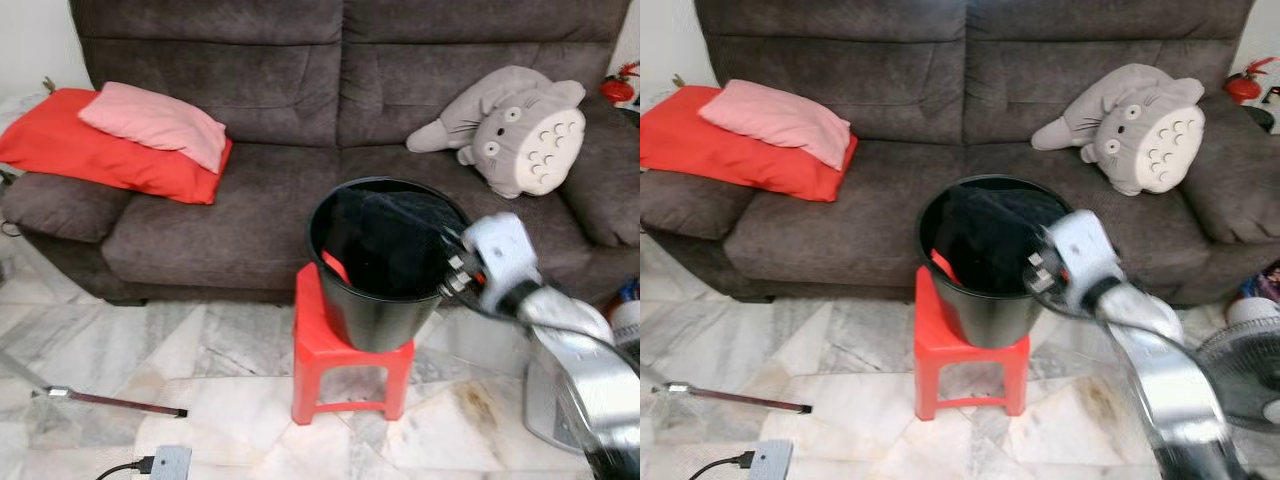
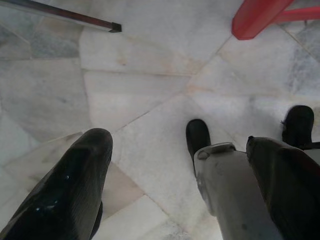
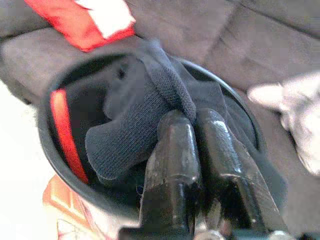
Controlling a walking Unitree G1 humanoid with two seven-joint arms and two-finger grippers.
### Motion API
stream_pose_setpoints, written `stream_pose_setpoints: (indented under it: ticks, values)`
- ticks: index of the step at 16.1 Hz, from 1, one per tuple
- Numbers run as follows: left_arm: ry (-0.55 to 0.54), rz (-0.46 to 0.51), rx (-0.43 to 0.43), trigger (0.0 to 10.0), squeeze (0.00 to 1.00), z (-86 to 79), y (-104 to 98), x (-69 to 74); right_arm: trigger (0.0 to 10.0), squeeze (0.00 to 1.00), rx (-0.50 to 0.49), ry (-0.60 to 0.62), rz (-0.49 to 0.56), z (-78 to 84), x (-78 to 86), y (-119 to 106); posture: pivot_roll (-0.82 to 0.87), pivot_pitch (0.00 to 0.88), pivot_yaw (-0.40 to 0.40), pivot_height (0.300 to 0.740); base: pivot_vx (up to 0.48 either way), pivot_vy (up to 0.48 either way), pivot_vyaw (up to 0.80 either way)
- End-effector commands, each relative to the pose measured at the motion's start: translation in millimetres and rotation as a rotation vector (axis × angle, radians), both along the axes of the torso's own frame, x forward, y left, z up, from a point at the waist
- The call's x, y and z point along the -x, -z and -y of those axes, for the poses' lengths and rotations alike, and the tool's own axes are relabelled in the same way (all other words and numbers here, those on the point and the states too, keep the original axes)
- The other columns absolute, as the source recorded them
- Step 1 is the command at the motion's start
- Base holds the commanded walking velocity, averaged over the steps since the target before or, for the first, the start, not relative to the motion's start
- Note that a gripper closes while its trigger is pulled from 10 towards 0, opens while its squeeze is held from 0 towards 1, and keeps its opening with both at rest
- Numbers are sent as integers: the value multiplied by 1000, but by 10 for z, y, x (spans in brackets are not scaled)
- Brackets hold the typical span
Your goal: Hang hanger
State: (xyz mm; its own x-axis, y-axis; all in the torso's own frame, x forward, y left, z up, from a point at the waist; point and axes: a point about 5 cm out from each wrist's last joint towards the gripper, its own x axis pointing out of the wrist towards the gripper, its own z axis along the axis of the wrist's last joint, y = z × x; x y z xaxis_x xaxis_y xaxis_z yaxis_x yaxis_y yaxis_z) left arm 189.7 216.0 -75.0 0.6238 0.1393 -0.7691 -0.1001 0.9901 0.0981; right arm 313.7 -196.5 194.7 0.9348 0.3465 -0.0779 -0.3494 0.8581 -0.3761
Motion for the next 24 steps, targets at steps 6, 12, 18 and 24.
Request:
stream_pose_setpoints:
  ticks: [6, 12, 18, 24]
  values:
    - [-6, -29, -16, 10000, 0, -69, 29, 84, 0, 0, -89, -40, 210, -111, 217, -498, -197, 189, 37, 740, 0, 0, 0]
    - [-12, -32, -16, 10000, 0, -88, 26, 84, 0, 0, 122, -48, 23, 97, 346, -442, -197, 180, 35, 740, 0, 0, 0]
    - [-13, -31, -19, 10000, 0, -91, 19, 68, 0, 0, 230, -322, -52, 47, 729, -614, -209, 177, 35, 740, 0, 0, 0]
    - [-24, -34, -11, 10000, 0, -84, 26, 78, 0, 0, 340, -350, -182, 148, 644, -438, -185, 178, 26, 740, 0, 0, 0]
